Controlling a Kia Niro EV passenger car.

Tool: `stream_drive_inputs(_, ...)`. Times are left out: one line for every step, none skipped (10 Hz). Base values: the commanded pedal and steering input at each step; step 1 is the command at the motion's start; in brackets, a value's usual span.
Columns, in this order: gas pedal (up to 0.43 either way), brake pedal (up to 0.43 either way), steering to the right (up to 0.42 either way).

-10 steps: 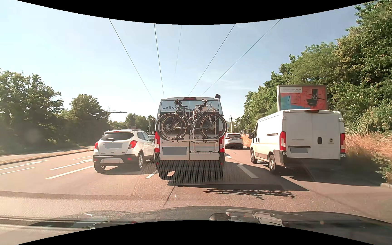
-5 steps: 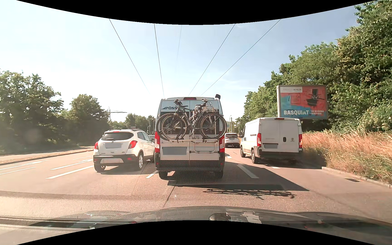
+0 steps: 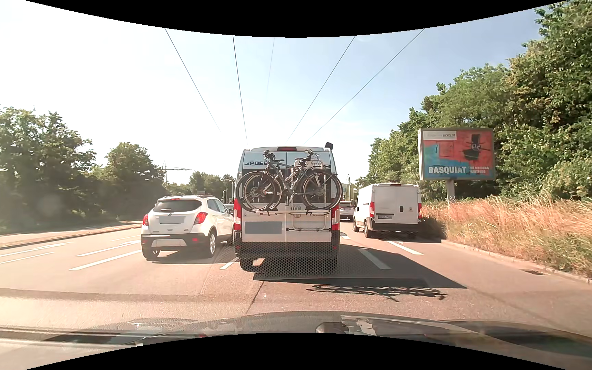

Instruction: Follow the waypoints while adhering to traffic rules and regulations

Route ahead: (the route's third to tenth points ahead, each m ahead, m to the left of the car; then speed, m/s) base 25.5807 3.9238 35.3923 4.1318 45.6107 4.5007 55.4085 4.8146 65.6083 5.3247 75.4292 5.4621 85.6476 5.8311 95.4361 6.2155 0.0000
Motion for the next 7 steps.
stream_drive_inputs(0.0,0.207,-0.003)
stream_drive_inputs(0.0,0.207,-0.003)
stream_drive_inputs(0.0,0.207,-0.003)
stream_drive_inputs(0.0,0.207,-0.003)
stream_drive_inputs(0.0,0.207,-0.003)
stream_drive_inputs(0.0,0.207,-0.003)
stream_drive_inputs(0.0,0.207,-0.003)
